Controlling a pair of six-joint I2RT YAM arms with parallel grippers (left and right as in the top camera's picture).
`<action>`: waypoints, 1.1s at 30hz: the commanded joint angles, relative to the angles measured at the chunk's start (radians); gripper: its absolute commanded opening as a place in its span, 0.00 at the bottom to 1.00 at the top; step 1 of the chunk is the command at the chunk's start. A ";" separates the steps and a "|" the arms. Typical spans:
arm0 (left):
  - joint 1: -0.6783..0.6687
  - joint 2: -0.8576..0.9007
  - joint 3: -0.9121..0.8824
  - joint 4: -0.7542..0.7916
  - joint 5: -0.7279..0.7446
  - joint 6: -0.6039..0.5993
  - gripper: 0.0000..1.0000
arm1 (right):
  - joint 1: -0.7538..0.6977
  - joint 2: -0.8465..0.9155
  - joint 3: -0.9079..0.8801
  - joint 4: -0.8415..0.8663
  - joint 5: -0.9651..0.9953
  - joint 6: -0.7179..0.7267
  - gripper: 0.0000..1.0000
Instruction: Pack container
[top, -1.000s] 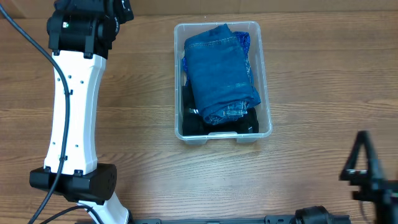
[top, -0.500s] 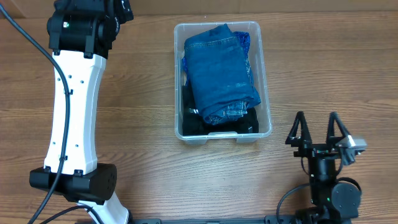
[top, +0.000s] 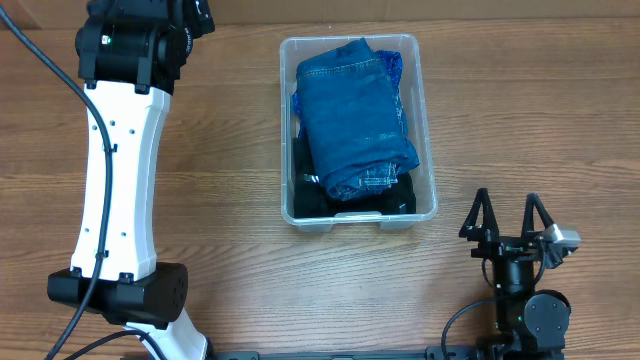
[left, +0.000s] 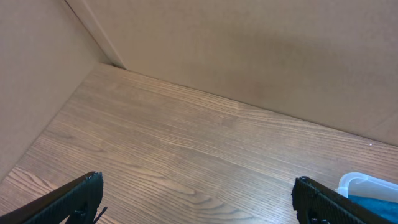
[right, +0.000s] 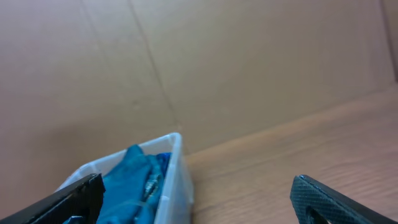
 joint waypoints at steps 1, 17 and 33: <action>0.000 0.000 -0.002 0.001 -0.013 -0.003 1.00 | -0.029 -0.015 -0.008 -0.046 -0.039 0.003 1.00; 0.000 0.000 -0.002 0.001 -0.013 -0.003 1.00 | -0.036 -0.015 -0.047 -0.102 -0.076 -0.026 1.00; 0.000 0.000 -0.003 0.001 -0.013 -0.003 1.00 | -0.036 -0.015 -0.047 -0.103 -0.076 -0.026 1.00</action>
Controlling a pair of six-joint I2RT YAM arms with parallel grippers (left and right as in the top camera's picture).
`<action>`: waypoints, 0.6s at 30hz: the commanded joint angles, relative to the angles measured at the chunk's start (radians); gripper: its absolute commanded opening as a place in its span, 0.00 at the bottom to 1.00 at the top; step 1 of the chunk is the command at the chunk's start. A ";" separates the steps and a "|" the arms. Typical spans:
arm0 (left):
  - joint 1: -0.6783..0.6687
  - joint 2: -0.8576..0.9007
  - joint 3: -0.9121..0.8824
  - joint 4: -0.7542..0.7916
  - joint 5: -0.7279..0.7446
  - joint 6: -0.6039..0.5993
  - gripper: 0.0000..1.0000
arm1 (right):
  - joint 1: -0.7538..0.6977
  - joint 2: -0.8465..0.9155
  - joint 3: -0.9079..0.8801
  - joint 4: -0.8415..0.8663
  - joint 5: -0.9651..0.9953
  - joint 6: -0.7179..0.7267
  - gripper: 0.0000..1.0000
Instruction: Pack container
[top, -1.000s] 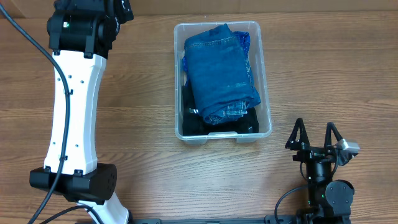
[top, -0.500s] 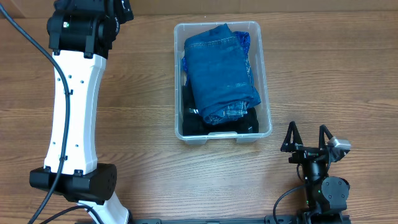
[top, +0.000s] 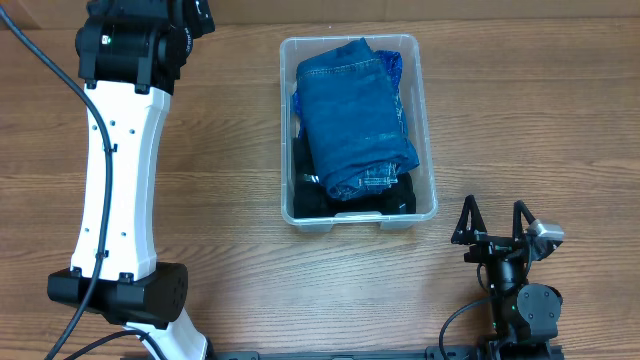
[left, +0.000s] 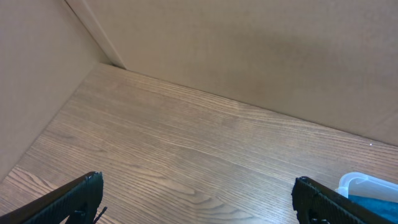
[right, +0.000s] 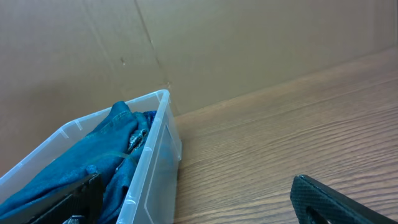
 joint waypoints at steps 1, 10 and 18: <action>0.000 0.000 -0.003 -0.001 -0.006 -0.003 1.00 | -0.005 -0.011 -0.011 0.005 -0.008 -0.005 1.00; -0.040 -0.320 -0.004 -0.080 0.020 -0.003 1.00 | -0.005 -0.011 -0.011 0.005 -0.008 -0.005 1.00; -0.040 -0.700 -0.036 -0.168 0.018 -0.003 1.00 | -0.005 -0.011 -0.011 0.005 -0.008 -0.005 1.00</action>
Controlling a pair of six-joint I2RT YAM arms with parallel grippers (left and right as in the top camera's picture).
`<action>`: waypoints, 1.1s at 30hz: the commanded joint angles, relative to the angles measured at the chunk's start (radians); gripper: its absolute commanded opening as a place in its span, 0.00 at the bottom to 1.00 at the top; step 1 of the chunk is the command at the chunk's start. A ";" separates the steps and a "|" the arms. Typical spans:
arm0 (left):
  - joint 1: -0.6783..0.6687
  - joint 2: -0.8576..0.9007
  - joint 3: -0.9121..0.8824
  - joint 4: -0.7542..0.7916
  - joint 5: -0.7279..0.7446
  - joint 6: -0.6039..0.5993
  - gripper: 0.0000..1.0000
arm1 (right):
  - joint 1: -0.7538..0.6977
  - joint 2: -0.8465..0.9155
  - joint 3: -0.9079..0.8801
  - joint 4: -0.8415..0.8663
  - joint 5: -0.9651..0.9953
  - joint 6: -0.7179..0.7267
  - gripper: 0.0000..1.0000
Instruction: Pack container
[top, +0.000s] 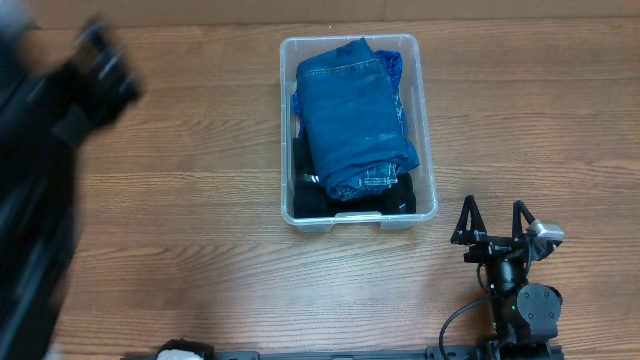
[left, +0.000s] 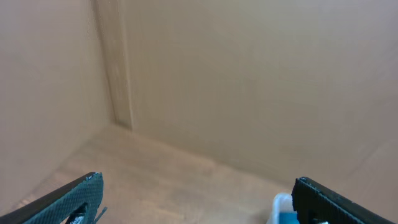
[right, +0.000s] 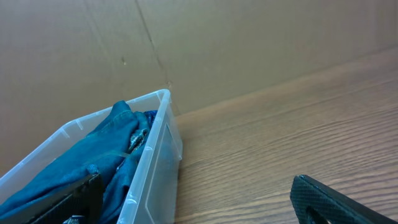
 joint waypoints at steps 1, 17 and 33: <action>0.000 -0.185 -0.049 -0.084 -0.002 -0.003 1.00 | -0.005 -0.011 -0.011 0.005 -0.005 -0.006 1.00; 0.082 -1.063 -1.243 0.172 0.211 -0.088 1.00 | -0.005 -0.011 -0.011 0.005 -0.005 -0.006 1.00; 0.159 -1.249 -2.068 1.141 0.469 -0.011 1.00 | -0.005 -0.011 -0.011 0.005 -0.005 -0.006 1.00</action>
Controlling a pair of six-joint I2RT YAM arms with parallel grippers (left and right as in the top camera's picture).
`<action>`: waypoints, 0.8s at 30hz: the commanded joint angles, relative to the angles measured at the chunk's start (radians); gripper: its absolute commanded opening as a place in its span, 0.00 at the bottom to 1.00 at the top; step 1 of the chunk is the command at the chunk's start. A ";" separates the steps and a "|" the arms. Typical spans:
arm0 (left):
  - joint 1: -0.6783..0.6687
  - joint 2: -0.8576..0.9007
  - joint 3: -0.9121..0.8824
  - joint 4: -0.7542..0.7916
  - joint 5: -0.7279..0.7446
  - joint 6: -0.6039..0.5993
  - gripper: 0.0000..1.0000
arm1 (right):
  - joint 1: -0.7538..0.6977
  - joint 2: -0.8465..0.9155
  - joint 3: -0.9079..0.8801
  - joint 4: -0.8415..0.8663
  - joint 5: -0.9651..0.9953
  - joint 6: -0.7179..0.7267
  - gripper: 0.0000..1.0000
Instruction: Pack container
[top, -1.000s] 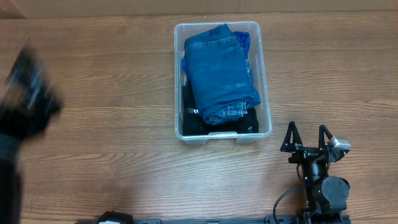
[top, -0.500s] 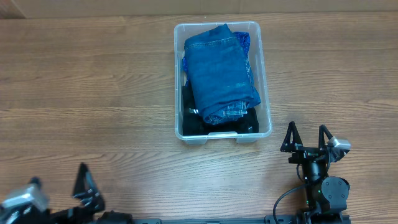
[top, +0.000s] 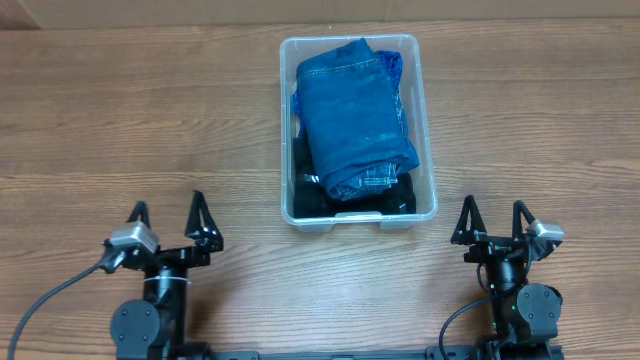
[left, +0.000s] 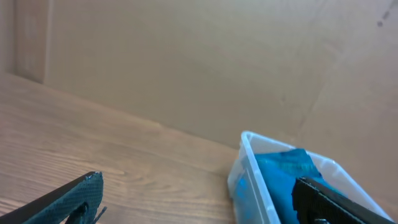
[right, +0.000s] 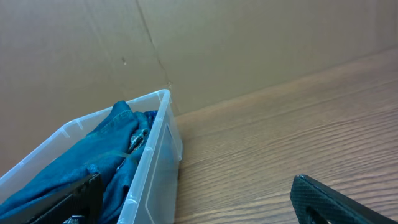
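A clear plastic container (top: 425, 130) stands at the table's middle back, holding folded blue jeans (top: 352, 115) over dark clothing (top: 310, 195). My left gripper (top: 168, 218) sits open near the front left edge, nothing between its fingers. My right gripper (top: 493, 221) sits open near the front right edge, also empty. The left wrist view shows the container (left: 249, 177) and the jeans (left: 292, 171) to its right; the right wrist view shows the container (right: 158, 162) and jeans (right: 93, 162) to its left.
Brown cardboard walls (right: 249, 43) stand behind the wooden table (top: 150, 120). The bases of both arms sit at the front edge.
My left arm was a blur at the far left of the overhead view; now it is folded at the front left edge, its open gripper facing the container. The right arm is unchanged.
My left arm first stretched up the table's left side with its gripper at the back left corner, the right gripper open at the front right. The right arm then sat slightly lower. The left arm has since come back to the front edge. The container's contents stayed put.
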 joint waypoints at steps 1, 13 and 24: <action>0.007 -0.081 -0.076 0.028 0.068 0.077 1.00 | -0.005 -0.010 -0.011 0.005 -0.005 -0.003 1.00; 0.007 -0.118 -0.214 0.069 0.068 0.194 1.00 | -0.005 -0.010 -0.011 0.005 -0.005 -0.003 1.00; 0.006 -0.118 -0.255 0.025 0.061 0.290 1.00 | -0.005 -0.010 -0.011 0.005 -0.005 -0.003 1.00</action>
